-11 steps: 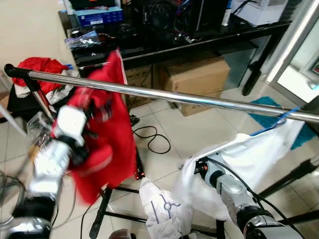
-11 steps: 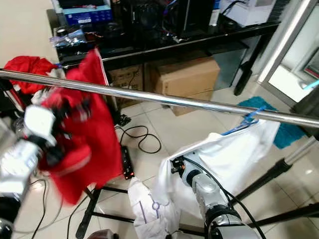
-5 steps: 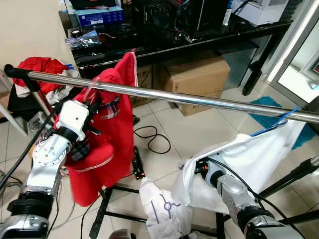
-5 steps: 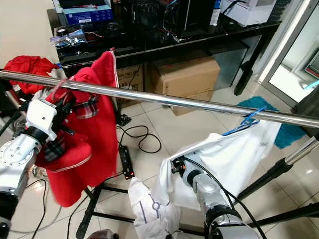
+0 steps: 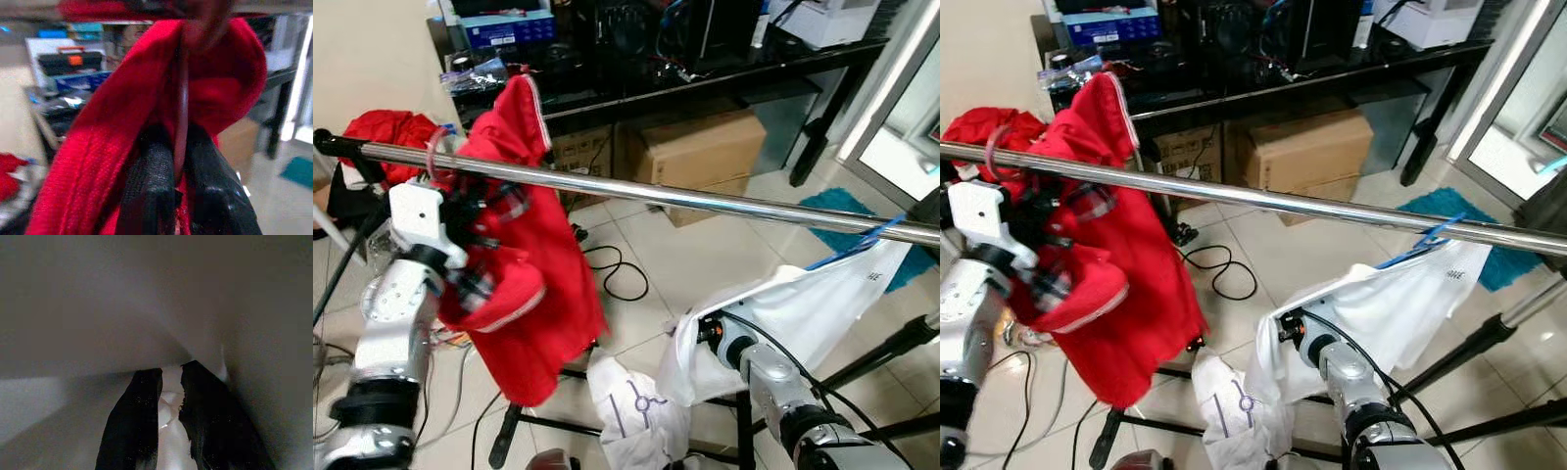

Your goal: Hang hanger

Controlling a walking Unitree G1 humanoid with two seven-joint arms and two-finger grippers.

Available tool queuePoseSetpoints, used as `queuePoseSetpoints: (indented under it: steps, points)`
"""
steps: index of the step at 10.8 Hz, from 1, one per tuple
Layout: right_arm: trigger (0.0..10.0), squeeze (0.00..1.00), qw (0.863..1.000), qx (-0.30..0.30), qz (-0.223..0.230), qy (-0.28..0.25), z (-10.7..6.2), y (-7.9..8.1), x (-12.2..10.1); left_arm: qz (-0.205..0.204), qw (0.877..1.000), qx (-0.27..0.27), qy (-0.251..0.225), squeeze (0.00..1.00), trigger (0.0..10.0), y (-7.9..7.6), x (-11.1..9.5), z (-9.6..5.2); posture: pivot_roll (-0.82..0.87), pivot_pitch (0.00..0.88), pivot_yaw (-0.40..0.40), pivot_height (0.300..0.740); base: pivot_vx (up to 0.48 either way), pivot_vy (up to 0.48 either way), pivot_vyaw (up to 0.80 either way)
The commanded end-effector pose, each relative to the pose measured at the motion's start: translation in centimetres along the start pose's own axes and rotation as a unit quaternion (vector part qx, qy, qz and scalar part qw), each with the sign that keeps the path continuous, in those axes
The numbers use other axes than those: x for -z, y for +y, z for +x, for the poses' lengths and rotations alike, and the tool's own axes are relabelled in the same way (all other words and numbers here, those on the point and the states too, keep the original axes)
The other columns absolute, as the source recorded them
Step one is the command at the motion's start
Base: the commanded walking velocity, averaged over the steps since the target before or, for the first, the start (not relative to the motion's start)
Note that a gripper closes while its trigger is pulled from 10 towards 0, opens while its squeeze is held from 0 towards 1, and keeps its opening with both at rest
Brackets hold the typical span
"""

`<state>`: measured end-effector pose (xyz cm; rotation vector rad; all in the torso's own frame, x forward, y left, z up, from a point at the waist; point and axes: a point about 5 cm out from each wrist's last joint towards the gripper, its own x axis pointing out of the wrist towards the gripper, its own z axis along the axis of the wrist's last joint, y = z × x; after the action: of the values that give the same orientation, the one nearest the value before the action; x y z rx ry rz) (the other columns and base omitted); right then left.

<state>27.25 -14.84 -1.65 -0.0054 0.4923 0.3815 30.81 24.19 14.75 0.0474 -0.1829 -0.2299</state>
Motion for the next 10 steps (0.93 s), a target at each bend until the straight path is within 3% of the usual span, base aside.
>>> queuePoseSetpoints:
  steps: [1, 5, 10]
  points:
    - [10.0, 0.0, 1.0, 0.004, -0.002, 0.013, -0.3, -0.3, 0.5, -0.007, 0.999, 0.014, -0.038, 0.0, 10.0, -0.2, -1.7, 0.3, 0.07, 0.013, -0.011, 0.74, 0.0, 0.0, 0.0]
    - [10.0, 0.0, 1.0, 0.006, 0.0, 0.014, -0.4, -0.4, 0.6, -0.1, 0.994, 0.031, 0.014, 0.0, 10.0, -2.0, -0.4, -0.4, 0.07, 0.014, -0.01, 0.74, 0.0, 0.0, 0.0]
    - [10.0, 0.0, 1.0, 0.006, -0.001, 0.015, -0.5, -0.6, 0.7, -0.127, 0.99, 0.008, 0.063, 0.0, 10.0, -3.0, 0.6, -1.7, 0.07, 0.017, -0.012, 0.74, 0.0, 0.0, 0.0]
